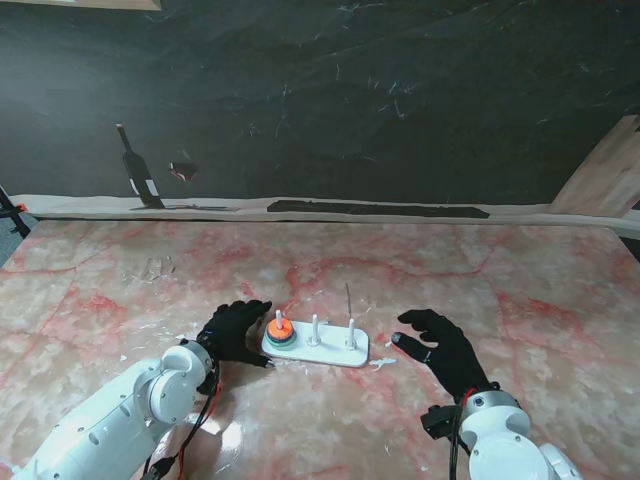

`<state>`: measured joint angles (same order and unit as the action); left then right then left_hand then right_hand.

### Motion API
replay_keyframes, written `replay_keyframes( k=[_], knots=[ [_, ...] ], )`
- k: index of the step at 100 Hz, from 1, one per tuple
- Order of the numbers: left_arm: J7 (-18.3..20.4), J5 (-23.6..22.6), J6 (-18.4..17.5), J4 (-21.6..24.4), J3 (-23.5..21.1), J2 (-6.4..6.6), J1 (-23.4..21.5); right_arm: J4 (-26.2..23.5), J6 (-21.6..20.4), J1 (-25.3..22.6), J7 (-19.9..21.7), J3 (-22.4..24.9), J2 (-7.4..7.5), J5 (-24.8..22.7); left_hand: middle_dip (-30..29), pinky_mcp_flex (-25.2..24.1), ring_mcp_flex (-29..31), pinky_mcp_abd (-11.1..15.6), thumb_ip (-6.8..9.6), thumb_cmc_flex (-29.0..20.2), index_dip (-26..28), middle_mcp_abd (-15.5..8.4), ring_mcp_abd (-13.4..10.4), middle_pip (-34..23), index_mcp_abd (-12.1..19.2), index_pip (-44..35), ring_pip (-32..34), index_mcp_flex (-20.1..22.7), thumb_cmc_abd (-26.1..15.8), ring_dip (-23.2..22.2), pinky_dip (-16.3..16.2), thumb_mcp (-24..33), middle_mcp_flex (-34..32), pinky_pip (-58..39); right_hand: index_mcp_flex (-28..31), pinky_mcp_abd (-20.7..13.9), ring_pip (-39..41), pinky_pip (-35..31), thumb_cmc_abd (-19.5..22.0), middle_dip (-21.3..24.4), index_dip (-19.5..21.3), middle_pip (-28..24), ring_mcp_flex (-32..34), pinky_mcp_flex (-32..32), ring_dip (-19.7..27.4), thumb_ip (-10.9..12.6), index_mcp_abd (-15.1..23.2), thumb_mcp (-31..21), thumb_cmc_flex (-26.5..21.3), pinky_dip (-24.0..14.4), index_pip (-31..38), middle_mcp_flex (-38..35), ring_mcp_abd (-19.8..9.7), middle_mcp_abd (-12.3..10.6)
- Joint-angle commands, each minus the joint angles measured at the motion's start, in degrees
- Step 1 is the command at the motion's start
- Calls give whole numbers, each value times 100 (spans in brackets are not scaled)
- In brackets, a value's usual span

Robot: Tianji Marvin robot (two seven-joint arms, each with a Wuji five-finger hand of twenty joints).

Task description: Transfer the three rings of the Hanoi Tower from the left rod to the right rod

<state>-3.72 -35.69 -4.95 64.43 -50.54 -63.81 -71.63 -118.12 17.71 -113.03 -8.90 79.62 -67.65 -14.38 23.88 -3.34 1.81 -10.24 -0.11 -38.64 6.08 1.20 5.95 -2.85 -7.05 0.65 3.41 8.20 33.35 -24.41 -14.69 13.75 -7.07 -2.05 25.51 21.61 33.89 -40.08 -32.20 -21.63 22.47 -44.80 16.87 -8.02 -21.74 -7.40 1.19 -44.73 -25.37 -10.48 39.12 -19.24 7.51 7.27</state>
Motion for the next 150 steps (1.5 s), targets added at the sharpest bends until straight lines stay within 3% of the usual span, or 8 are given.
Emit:
replay_keyframes(
  k=[1,18,29,38,52,75,116,150],
  knots=[
    [-63,16,-30,-50,22,-66,63,0,19,-9,21,-25,7,9,272,-1,-30,24,-254,199,159,-181,-60,-77,45,40,116,-55,301,-302,71,186,47,105,15,-11,-6,22,-37,10,80,21,-110,-73,19,99,150,111,10,119,-29,68,-66,-15],
    [-279,8,-82,-287,279,-128,245,15,34,18,45,-31,11,15,1463,-20,39,22,-334,400,1311,-152,-60,-436,-9,-224,422,-93,494,-1166,-108,711,29,13,16,-28,-13,58,-25,11,82,18,-163,-76,24,100,149,116,20,123,-30,97,-77,-22],
    [-518,-85,-40,-450,491,-176,341,15,57,24,37,-34,8,9,1838,-50,166,4,-345,463,2516,-1,-35,-1268,-86,-993,1013,-65,522,-1502,-362,851,-176,-121,48,-30,-5,75,-15,12,84,14,-165,-71,24,100,132,129,22,119,-25,103,-74,-14],
    [-655,-175,28,-559,660,-199,410,19,52,30,34,-33,6,29,1940,-64,238,-6,-348,491,2801,38,-23,-1949,-79,-1834,1539,-32,539,-1578,-523,963,-292,-170,67,-31,-1,82,-9,13,83,12,-165,-71,24,100,122,138,25,114,-25,99,-73,-10],
    [-848,-275,102,-706,851,-231,468,40,37,57,45,-33,5,73,1951,-86,345,-15,-312,464,2767,65,-10,-2483,-33,-2933,2138,43,520,-1582,-770,1084,-632,-252,73,-31,3,93,-1,14,80,10,-167,-73,24,101,120,143,22,106,-34,102,-76,-12],
    [-1216,-540,259,-763,1017,-243,406,113,3,152,76,-51,4,163,2181,-124,684,-34,-198,390,2838,116,28,-2913,45,-3714,2604,437,353,-1611,-1083,1211,-1265,-416,68,-29,16,107,50,15,82,6,-158,-70,22,102,121,174,45,88,-40,111,-74,-1],
    [-1234,-687,406,-523,1080,-185,51,150,-33,190,47,-61,-11,272,2414,-147,941,-29,-104,320,2956,167,53,-3237,113,-4198,2796,865,72,-1624,-1350,1228,-1812,-499,63,-3,51,97,104,10,88,-17,-109,-63,9,113,114,237,63,46,-30,89,-51,17],
    [-980,-1132,741,321,687,25,-763,140,-27,168,-8,-52,-28,313,2441,-161,970,-63,-81,337,2946,185,69,-3227,93,-4224,2791,864,-58,-1595,-1384,1146,-1820,-448,60,9,73,68,141,7,88,-27,-81,-58,-1,120,103,256,67,30,-20,73,-44,23]
  ],
)
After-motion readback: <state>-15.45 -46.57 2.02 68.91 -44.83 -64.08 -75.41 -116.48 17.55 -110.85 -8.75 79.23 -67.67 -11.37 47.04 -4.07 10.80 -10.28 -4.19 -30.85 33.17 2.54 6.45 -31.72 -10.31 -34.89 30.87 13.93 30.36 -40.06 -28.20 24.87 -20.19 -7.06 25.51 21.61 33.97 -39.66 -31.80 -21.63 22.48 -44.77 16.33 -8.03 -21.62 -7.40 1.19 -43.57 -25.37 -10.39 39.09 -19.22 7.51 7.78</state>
